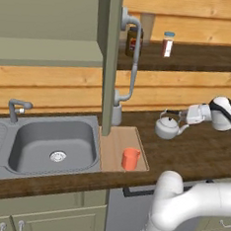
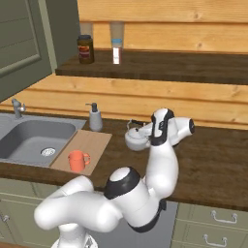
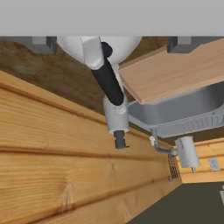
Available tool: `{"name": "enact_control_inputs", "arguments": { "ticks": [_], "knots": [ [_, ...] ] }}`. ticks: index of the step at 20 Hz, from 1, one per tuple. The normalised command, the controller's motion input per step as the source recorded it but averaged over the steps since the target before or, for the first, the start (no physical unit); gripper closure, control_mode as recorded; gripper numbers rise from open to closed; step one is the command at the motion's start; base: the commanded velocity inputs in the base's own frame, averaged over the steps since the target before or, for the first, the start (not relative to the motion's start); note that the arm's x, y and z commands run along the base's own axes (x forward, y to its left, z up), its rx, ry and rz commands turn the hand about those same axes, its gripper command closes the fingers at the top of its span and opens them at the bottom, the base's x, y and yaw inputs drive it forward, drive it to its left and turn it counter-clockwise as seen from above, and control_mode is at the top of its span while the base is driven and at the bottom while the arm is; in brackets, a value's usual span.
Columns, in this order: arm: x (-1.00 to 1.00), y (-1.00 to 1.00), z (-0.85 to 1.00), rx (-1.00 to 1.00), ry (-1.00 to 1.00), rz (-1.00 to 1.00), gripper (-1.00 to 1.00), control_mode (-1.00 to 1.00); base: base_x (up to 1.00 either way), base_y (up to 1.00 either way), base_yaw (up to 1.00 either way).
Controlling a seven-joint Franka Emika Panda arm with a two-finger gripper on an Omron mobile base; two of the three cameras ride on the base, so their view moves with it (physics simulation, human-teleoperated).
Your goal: Pick the kettle from the counter and place it on the tray. Then pick the mug from the cabinet and place it on the tray. Then close the cabinet doors.
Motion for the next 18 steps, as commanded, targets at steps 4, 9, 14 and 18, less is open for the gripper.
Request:
{"name": "enact_control_inputs", "arguments": {
  "ticks": [4,9,14,18],
  "knots": [
    [0.29,0.00,-0.13,0.00,-0.05,0.03,-1.00,-1.00,0.00,0.00,0.00],
    [0.07,0.00,-0.08,-0.02,-0.02,0.01,-1.00,-1.00,0.00,0.00,0.00],
    [0.06,0.00,-0.02,0.00,0.00,0.00,-1.00,-1.00,0.00,0.00,0.00],
    [-0.21,0.07,0.02,-0.03,-0.02,0.00,-1.00,-1.00,0.00,0.00,0.00]
  ]
}}
